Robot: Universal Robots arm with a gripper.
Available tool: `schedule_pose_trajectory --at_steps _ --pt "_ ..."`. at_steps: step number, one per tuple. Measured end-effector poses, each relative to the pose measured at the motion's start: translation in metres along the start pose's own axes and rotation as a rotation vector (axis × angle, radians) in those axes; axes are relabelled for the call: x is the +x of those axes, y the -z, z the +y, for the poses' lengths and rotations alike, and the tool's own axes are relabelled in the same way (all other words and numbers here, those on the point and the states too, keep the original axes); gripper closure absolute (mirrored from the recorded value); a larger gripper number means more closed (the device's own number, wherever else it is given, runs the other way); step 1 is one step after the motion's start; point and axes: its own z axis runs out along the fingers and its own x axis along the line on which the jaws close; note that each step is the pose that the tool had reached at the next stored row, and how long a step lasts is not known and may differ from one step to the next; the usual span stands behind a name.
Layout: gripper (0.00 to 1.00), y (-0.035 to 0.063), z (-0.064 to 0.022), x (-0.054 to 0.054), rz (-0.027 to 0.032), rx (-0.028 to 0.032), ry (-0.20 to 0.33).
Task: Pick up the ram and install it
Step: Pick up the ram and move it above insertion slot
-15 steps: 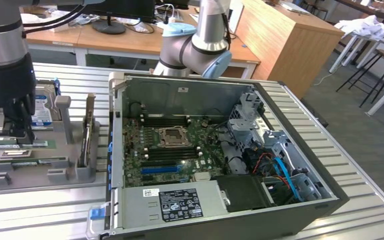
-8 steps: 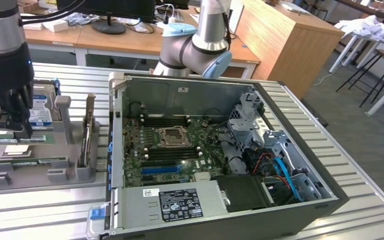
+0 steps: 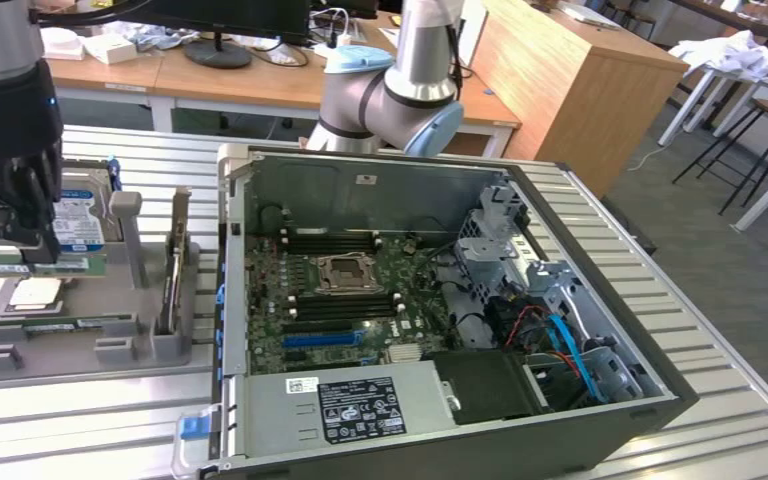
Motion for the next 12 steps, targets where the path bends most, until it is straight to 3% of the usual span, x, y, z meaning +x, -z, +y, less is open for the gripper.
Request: schedule_pose_trajectory --at_steps 12 --pt "0.89 0.0298 0.0009 -0.001 0.0000 0.0000 0.000"
